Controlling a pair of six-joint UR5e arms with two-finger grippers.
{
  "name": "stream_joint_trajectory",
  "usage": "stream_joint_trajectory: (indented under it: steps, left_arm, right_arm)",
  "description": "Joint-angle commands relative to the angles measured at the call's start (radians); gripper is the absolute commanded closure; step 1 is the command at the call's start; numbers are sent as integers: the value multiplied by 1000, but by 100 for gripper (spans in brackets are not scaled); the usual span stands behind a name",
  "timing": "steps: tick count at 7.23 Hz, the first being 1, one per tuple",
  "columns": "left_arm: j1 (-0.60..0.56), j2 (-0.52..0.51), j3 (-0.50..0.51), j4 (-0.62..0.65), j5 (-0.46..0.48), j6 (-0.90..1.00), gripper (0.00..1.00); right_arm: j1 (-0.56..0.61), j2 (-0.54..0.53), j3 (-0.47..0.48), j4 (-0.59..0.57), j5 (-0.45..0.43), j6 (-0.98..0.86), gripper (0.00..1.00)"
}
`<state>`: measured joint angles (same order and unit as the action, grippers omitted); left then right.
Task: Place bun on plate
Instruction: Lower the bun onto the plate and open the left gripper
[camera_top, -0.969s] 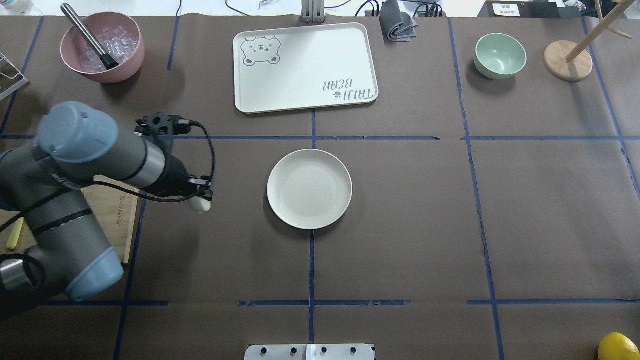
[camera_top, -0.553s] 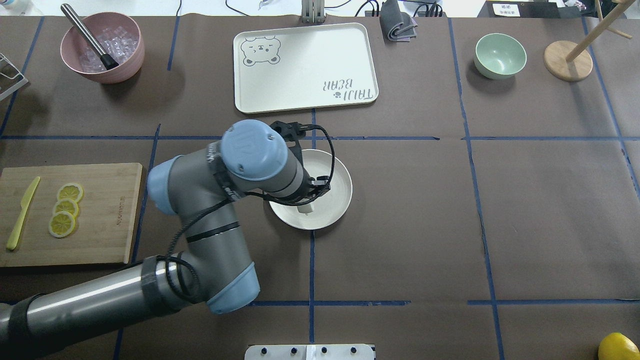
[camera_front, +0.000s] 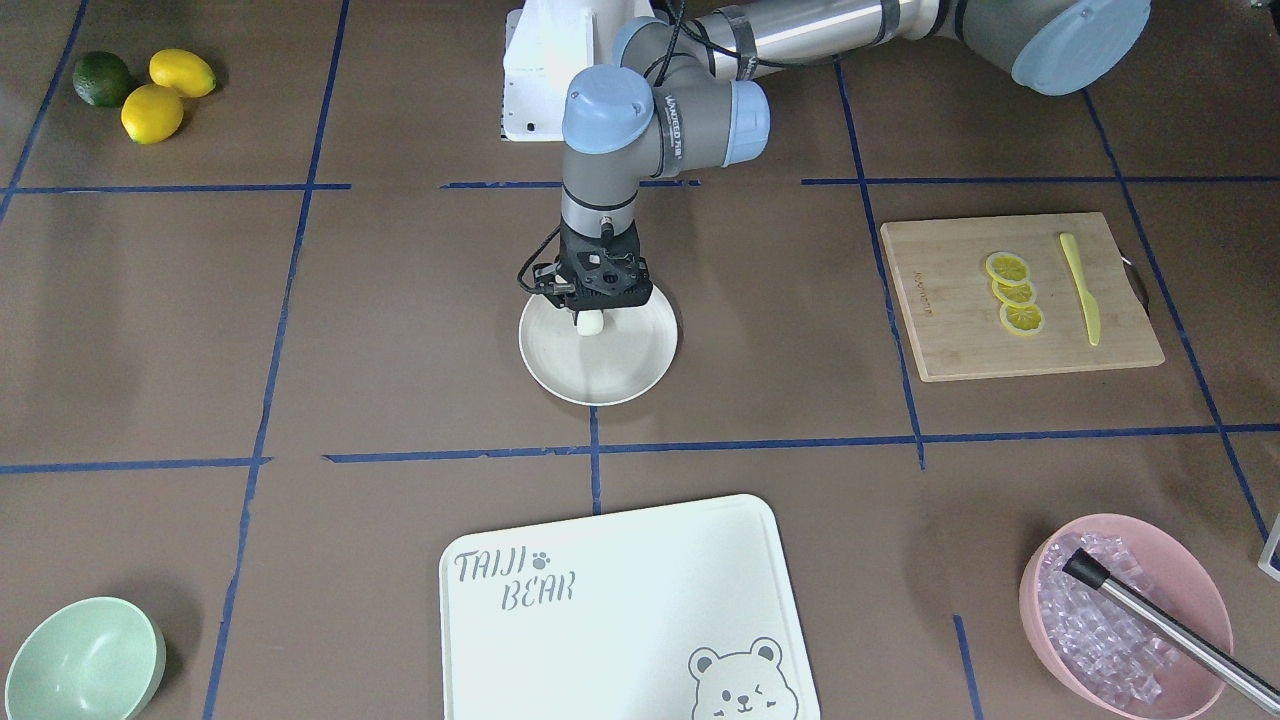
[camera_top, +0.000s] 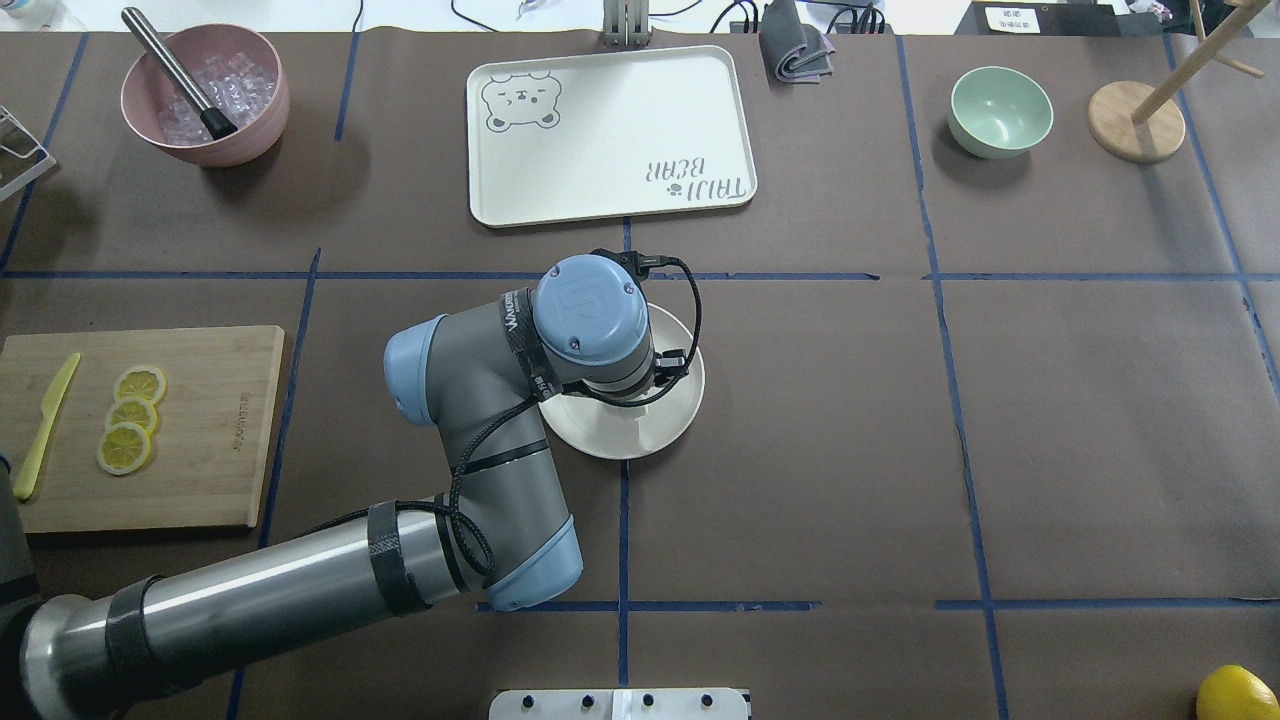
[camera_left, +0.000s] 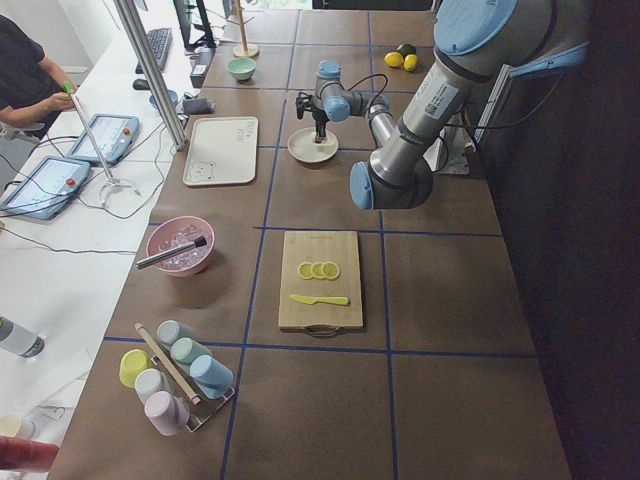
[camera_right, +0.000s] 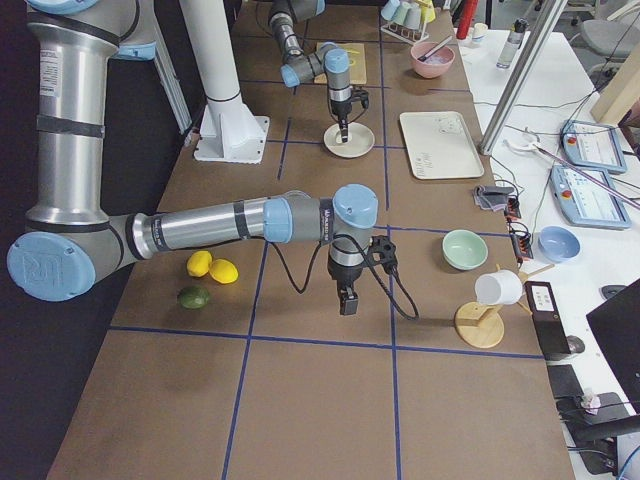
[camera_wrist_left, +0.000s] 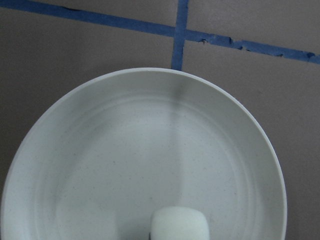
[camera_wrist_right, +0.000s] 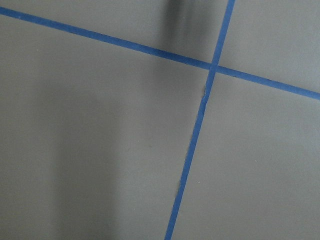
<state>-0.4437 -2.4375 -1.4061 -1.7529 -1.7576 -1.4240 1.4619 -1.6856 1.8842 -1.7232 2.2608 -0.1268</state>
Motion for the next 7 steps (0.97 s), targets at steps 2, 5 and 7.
stream_joint_trajectory:
  steps: [2, 5, 7]
  left_arm:
    - [0, -28, 47, -2, 6, 2, 68]
    - [0, -23, 49, 0, 7, 2, 63]
    - [0, -20, 50, 0, 7, 2, 60]
  right_arm:
    - [0, 0, 0, -1, 0, 1, 0]
    - [0, 0, 0, -1, 0, -1, 0]
    - [0, 0, 0, -1, 0, -1, 0]
